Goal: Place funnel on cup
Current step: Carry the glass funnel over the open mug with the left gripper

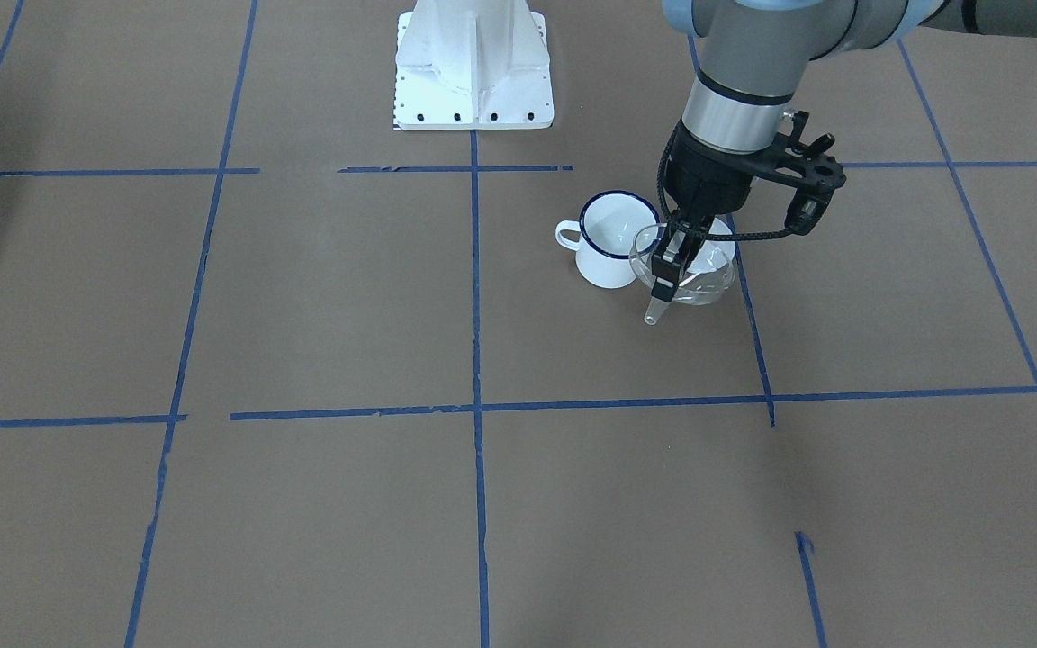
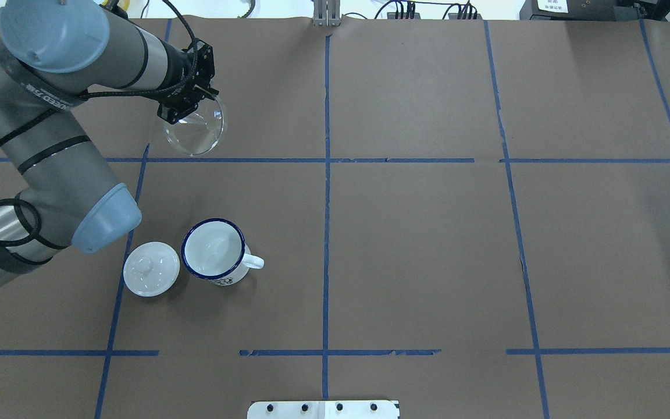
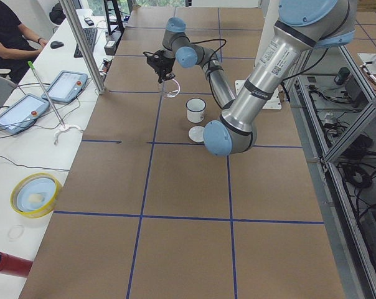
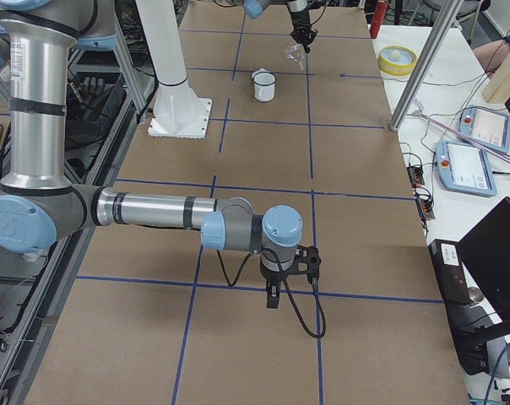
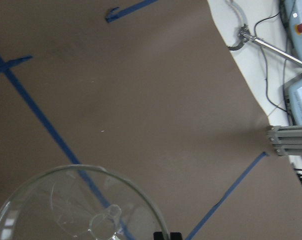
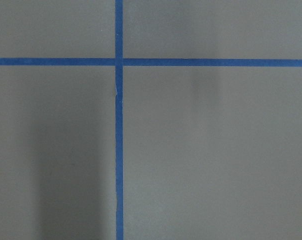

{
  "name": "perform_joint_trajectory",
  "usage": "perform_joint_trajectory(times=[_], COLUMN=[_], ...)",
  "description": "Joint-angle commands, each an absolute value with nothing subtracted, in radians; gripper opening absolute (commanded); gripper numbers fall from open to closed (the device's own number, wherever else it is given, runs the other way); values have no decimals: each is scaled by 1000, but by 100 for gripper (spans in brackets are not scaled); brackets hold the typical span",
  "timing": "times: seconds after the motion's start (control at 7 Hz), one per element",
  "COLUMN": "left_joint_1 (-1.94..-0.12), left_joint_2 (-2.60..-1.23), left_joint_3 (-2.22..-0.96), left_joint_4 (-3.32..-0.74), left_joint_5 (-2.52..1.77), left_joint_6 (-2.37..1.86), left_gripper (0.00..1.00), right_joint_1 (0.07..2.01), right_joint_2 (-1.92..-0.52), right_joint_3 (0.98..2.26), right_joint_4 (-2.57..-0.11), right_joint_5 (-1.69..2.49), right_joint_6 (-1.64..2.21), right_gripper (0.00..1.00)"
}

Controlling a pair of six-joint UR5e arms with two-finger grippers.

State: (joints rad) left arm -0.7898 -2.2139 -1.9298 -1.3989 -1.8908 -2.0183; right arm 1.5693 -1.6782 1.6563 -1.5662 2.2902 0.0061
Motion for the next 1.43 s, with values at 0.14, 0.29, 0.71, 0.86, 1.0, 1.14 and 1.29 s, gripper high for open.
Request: perform_joint_trajectory(times=[0.14, 0.29, 0.71, 0.86, 1.0, 1.14, 1.29], left_joint_1=[-658, -634, -609, -606, -594, -583, -568], left_joint_2=[-2258, -2253, -2250, -2253, -2250, -2250, -2250], left_joint_3=[-1965, -1956, -1908, -1884, -1855, -1847, -1847], left_joint_4=[-1143, -1144, -1152, -1154, -1187, -1195, -1195], left_joint_5=[-1946, -1954, -1953, -1953, -1953, -1954, -1954], left_joint_6=[-1988, -1970, -1916, -1884, -1882, -1882, -1882], left_gripper=[0, 0, 0, 0, 0, 0, 0], right_joint_1=[1569, 1569, 1569, 1569, 1569, 1569, 1569], right_joint_2=[-1678, -1678, -1678, -1678, -1678, -1678, -1678], right_joint_3=[1655, 1655, 1657, 1655, 1657, 1657, 1657], right_joint_4=[-1566, -1566, -1566, -1566, -1566, -1566, -1566], right_joint_5=[2290, 2290, 2290, 2290, 2290, 2290, 2290], right_joint_6=[6, 6, 6, 6, 6, 6, 6], right_gripper=[100, 100, 100, 100, 100, 100, 100])
